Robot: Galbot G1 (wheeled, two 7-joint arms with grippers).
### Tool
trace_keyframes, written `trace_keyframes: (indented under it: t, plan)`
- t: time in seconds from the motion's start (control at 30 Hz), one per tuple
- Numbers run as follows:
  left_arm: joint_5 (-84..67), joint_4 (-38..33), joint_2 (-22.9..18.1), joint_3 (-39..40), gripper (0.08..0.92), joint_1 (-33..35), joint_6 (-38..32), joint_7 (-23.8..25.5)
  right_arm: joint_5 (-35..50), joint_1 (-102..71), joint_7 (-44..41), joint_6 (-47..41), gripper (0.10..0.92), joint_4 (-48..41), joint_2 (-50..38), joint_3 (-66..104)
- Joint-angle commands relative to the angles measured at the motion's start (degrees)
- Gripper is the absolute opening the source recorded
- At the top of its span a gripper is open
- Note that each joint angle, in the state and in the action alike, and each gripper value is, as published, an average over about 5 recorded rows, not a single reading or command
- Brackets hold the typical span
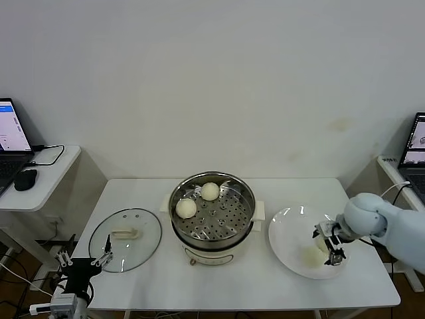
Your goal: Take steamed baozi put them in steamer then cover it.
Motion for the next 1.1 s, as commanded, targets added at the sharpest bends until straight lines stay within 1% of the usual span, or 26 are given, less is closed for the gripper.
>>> trace_keyframes:
  t: [0.03,0.23,0.57,0.77,0.93,1.1]
  plan:
    - [-0.02,0.12,0.1,-0.09,0.823,-0.01,-0.03,0.0,-1.89,-6.23,1.11,0.44,0.823,-1.74,0.79,4.11]
    - [-0.4,0.15,0.18,-0.2,0.823,-0.1,-0.13,-0.17,-2.13,-6.61,2.59,0.05,0.809,-3.59,2.68,4.27]
    - [-0.42,0.39,0.26,-0.31,0.823,-0.36,-0.11,-0.11,-1.6,-5.74,3.64,-1.03,0.739,-4.96,5.08,3.86]
    - [-0.42,0.43,0.25,-0.3,0.823,-0.41,-0.07,-0.06,-1.48,-5.91,3.04,-1.36,0.669,-4.71,4.95,3.83]
    - [-0.38,0.33,0.13,-0.29,0.823,-0.43,-0.06,-0.06,-1.36,-5.25,2.52,-1.25,0.585,-4.36,4.5,3.93]
    - [-0.36,0.14,0.16,-0.33,0.823,-0.35,-0.06,-0.05,-0.17,-2.24,1.26,-1.05,0.569,-3.19,3.44,3.5]
